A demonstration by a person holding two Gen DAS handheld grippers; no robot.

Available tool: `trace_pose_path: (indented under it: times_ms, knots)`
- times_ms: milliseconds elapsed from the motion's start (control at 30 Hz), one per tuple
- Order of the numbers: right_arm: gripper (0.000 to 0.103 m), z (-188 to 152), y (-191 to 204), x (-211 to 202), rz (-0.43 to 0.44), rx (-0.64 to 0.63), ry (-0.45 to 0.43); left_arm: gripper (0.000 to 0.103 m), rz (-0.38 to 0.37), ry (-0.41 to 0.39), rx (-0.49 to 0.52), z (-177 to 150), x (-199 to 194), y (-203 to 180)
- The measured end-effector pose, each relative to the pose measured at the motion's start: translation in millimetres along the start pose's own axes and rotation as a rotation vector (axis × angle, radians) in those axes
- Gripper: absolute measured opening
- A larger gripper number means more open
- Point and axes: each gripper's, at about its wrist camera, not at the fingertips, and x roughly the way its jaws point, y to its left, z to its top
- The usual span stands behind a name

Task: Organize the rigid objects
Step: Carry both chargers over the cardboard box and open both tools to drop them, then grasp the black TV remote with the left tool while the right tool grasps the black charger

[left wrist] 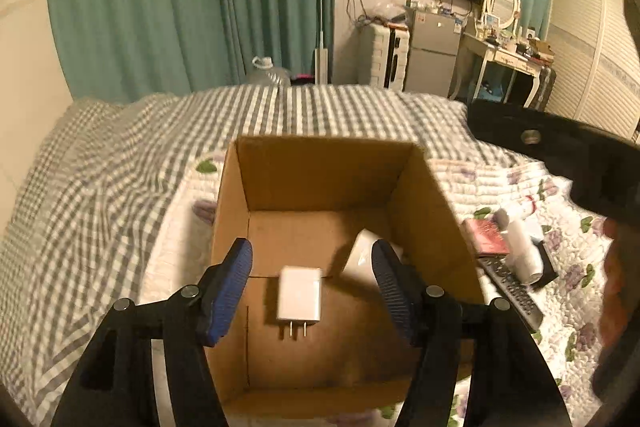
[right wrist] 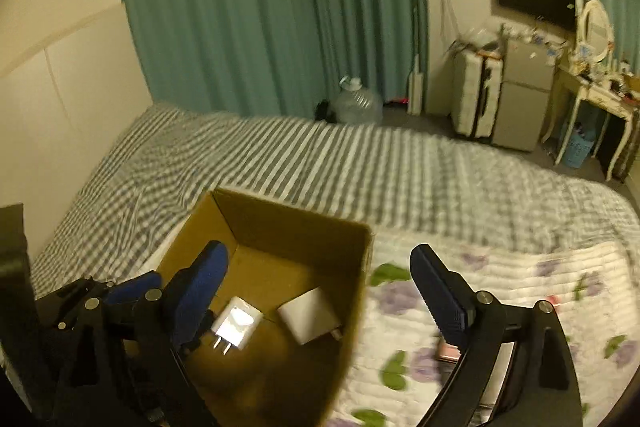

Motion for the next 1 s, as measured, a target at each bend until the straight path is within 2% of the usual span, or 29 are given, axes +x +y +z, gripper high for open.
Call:
trace_pose_path:
  times_ms: [133,200,300,467,567,700,900,1000]
  knots:
    - [0.094,2.9,-24.0,-52.4,-0.067,-0.024,-0.031,0.069,-0.006,-0.047,0.028,8.1,-29.2,-27.8]
    - [0.095,-0.2,-40.6,-81.4,-0.112,-0.038,-0.046,0.070,-0.033,-0.056,0.034,9.4,-40.0,-46.6]
    - [0.095,-7.1,-70.4,-117.6,-0.176,-0.058,-0.047,0.070,-0.063,-0.046,0.047,9.6,-44.1,-80.0]
    - [0.096,-31.3,-121.6,-144.8,-0.288,-0.090,-0.032,0.070,-0.080,-0.013,0.085,2.3,-35.3,-149.1]
    - [0.096,-51.3,-156.6,-142.3,-0.309,-0.066,0.009,0.070,-0.093,0.025,0.098,-7.6,-19.0,-180.6]
    - [0.096,-74.9,-197.1,-117.6,-0.296,-0.023,0.076,0.070,-0.091,0.109,0.137,-29.4,17.1,-218.5]
    - [0.096,-111.8,-235.2,-73.4,-0.249,0.008,0.185,0.070,-0.039,0.225,0.144,-61.1,71.5,-239.8]
    - [0.095,-122.4,-249.6,-55.6,-0.224,0.045,0.218,0.070,-0.057,0.259,0.111,-67.8,88.4,-246.3]
